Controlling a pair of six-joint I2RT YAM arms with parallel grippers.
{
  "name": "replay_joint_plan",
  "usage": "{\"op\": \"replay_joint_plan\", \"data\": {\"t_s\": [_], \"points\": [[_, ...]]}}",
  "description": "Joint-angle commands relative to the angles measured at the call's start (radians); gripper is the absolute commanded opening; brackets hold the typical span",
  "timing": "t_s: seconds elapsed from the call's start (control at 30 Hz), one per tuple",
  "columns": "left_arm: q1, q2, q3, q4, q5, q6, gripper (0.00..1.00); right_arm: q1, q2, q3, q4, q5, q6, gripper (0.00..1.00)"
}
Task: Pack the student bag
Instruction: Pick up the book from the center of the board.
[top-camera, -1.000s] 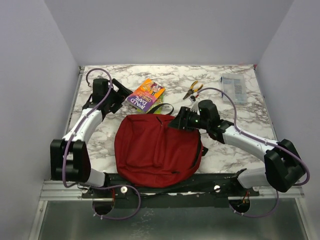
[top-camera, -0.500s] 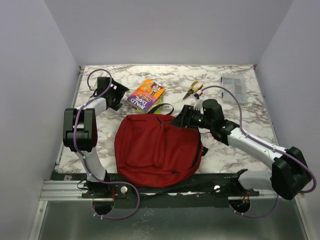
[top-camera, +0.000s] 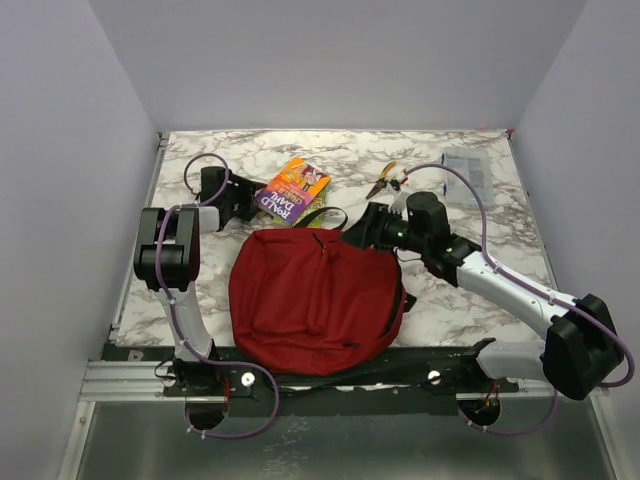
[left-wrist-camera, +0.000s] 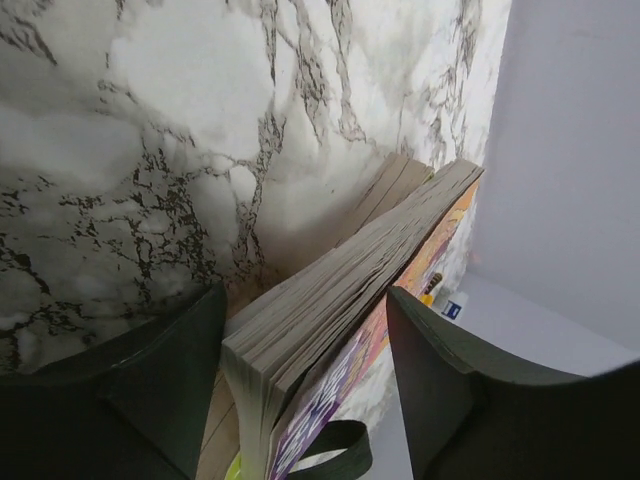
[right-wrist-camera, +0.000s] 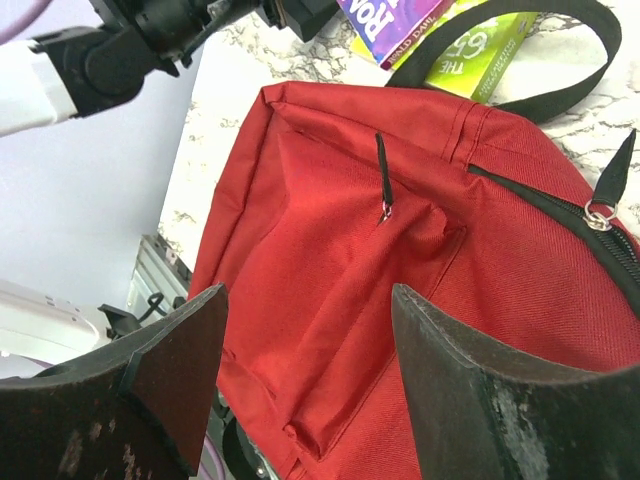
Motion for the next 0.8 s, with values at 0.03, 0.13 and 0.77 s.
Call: {"op": "replay_joint_plan", "data": {"t_s": [0.03, 0.13, 0.77], "points": [[-0.013, 0.004, -0.084, 0.212, 0.044, -0.071, 0.57, -0.008, -0.006, 0.036, -0.024, 0.027, -0.015, 0.7], [-0.014, -0.023, -0.101, 0.234, 0.041, -0.06, 0.44, -0.006, -0.009, 0.039, -0.028, 0.02, -0.013, 0.7], [-0.058, -0.382, -0.164, 0.28, 0.284, -0.138, 0.0, -0.04, 0.02, -0.052, 0.206, -0.043, 0.393, 0.77]]}}
